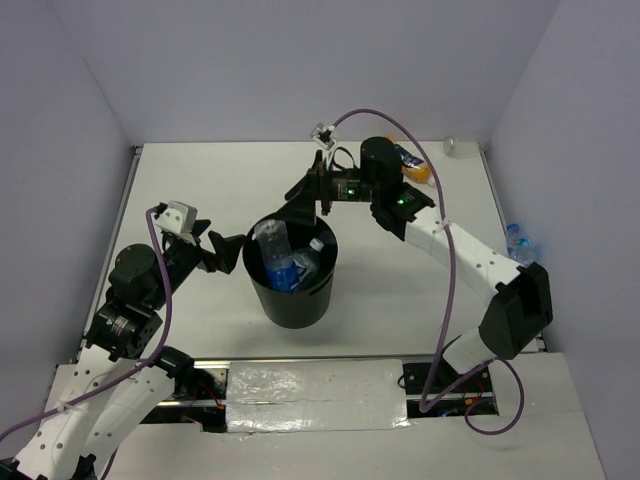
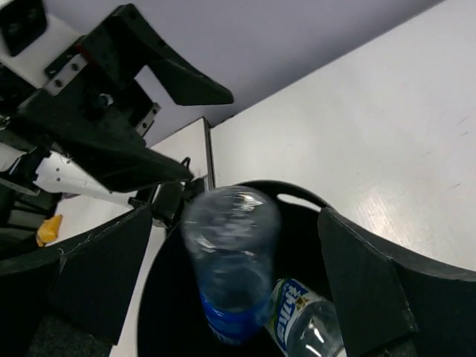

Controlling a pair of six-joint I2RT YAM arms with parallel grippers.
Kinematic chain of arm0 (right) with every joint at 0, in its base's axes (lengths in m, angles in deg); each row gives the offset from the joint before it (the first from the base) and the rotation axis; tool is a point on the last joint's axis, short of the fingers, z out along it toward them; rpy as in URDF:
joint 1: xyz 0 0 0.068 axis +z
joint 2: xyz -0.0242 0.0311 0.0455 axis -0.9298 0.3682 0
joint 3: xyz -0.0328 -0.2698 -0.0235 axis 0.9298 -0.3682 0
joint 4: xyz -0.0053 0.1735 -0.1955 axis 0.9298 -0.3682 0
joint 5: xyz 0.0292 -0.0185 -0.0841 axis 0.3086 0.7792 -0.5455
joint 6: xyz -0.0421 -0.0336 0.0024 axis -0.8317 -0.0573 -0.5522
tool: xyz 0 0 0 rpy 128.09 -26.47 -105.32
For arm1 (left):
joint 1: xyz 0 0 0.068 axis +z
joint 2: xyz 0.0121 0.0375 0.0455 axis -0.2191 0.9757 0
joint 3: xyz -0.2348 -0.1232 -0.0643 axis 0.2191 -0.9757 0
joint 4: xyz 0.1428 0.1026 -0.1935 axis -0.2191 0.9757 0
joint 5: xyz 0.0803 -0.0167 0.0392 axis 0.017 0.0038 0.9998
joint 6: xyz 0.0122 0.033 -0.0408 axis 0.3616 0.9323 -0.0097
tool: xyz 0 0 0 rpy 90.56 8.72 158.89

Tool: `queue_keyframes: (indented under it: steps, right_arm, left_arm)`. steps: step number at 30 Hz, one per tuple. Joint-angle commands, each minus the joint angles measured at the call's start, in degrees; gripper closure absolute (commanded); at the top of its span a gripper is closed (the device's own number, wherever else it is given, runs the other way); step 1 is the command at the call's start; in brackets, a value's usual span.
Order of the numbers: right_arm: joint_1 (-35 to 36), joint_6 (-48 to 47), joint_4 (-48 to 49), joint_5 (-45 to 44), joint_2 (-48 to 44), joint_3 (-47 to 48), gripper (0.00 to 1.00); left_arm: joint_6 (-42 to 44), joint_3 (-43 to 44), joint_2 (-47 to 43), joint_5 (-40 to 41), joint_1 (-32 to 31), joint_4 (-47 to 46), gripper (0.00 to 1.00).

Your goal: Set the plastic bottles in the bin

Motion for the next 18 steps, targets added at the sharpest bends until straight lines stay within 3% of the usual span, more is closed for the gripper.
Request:
queue_keyframes:
  steps: [1, 5, 6, 9, 13, 18]
  right_arm:
    - [0.66, -10.11, -5.53, -1.99, -7.87, 1.71, 0.0]
    - [-1.79, -21.16, -12.29, -5.94, -14.01, 2.24, 0.0]
    - [-2.67, -23.11, -14.05, -10.57, -14.9, 2.24, 0.0]
    - [-10.22, -30.94, -16.25, -16.57, -15.09, 2.58, 0.0]
    - [-21.81, -42.27, -24.24, -21.76, -5.18, 9.16, 0.0]
    - [-25.62, -57.65, -39.1, -37.98, 24.3, 28.8, 0.0]
  left_arm:
    - [0.15, 0.13, -0.13, -1.1, 0.44, -3.27, 0.0]
    - [0.15, 0.04, -0.4, -1.01, 0.53, -3.27, 0.01]
    - [0.15, 0.04, -0.48, -1.01, 0.53, -3.27, 0.01]
    - [0.15, -0.05, -0.49, -1.27, 0.53, -3.36, 0.01]
    - [0.15, 0.04, -0.22, -1.63, 0.71, -3.27, 0.01]
    - [0.32, -0.05, -0.22, -1.02, 0.71, -3.27, 0.01]
